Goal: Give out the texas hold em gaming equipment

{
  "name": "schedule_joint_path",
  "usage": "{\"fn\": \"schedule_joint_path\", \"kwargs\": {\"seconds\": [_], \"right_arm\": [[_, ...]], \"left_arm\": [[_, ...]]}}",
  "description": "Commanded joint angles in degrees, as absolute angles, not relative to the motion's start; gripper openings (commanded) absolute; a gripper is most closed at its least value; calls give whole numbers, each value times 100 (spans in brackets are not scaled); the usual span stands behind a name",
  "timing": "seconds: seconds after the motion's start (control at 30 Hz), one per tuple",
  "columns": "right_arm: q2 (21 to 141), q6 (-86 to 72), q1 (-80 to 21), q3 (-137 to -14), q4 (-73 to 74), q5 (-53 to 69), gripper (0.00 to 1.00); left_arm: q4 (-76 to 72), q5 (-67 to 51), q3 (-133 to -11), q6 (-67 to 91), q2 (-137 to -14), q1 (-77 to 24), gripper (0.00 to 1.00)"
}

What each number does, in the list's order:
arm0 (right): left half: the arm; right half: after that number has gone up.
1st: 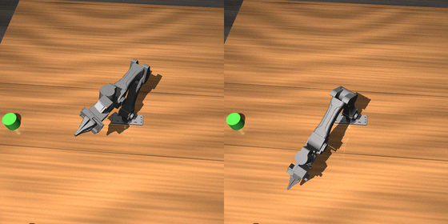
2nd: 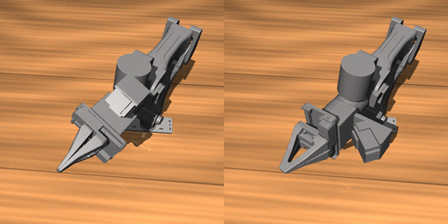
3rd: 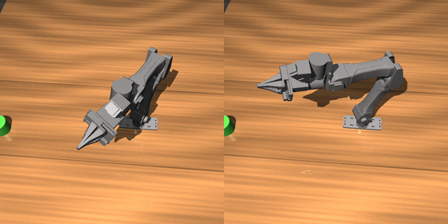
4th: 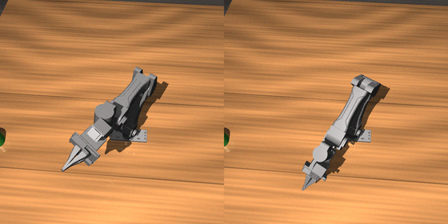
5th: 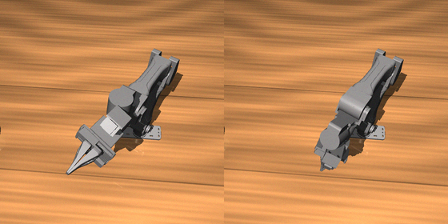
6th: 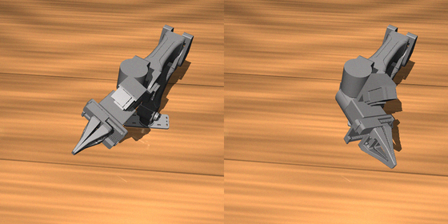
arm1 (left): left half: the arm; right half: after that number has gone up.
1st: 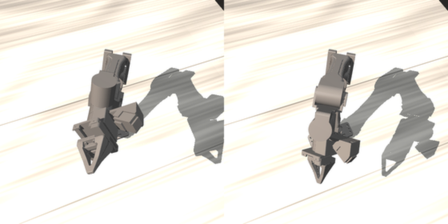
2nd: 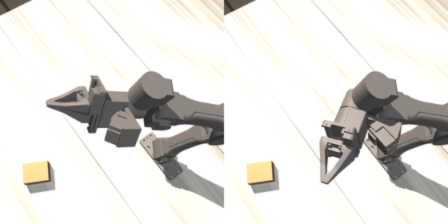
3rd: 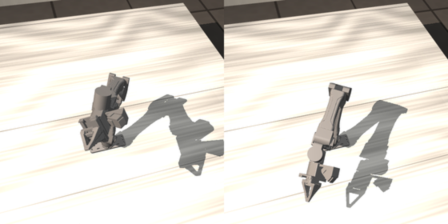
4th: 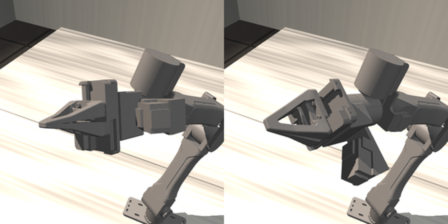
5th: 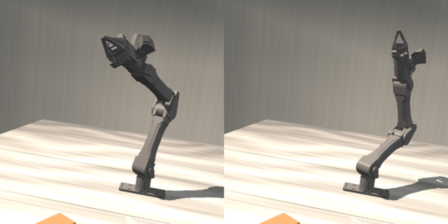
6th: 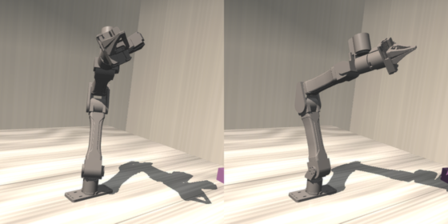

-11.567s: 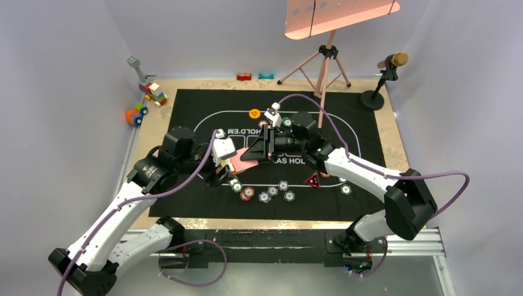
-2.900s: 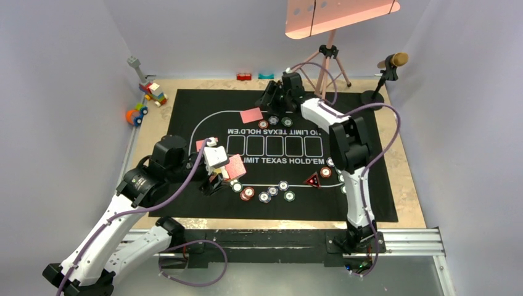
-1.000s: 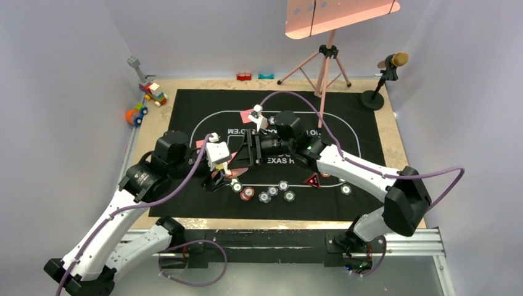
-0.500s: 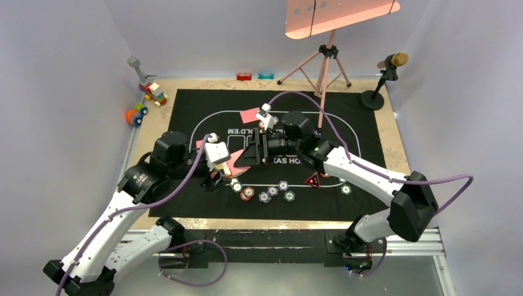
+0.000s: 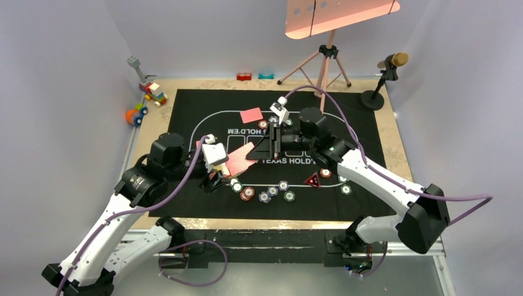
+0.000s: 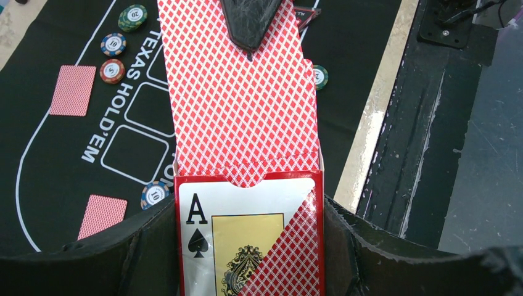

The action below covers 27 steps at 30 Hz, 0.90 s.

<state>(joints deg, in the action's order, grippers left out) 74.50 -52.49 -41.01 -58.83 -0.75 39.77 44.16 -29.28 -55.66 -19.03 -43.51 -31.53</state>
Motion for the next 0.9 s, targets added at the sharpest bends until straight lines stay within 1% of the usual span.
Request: {"fn": "schedule_joint_path", "kwargs": {"seconds": [0.0, 0.13, 0.27, 0.33, 0.5, 0.67, 0.87], "right_arm": [[7200, -5164, -4027, -5889, -64, 4032, 32], [7054, -5177, -3937, -5898, -18, 4016, 24], [6845, -5115, -3752, -5873, 267, 3908, 19], [6733, -5043, -3573, -5852, 421, 3906, 17], [6433, -4835, -3035, -5724, 777, 3961, 6], [6157, -4475, -2263, -5295, 1243, 3976, 3], [6109, -4114, -1438, -4168, 1420, 3584, 0]], "left_arm": [[4052, -3023, -5625, -1841, -4268, -3113, 22], [4086, -3014, -5609, -1872, -4265, -3114, 22], [4098, -3021, -5569, -1872, -4259, -3118, 22], [4105, -3023, -5558, -1872, -4258, -3118, 22], [4122, -3023, -5561, -1884, -4245, -3117, 22], [4171, -3020, -5623, -1899, -4259, -3114, 22], [4182, -3032, -5669, -1899, -4282, -3120, 22]]}}
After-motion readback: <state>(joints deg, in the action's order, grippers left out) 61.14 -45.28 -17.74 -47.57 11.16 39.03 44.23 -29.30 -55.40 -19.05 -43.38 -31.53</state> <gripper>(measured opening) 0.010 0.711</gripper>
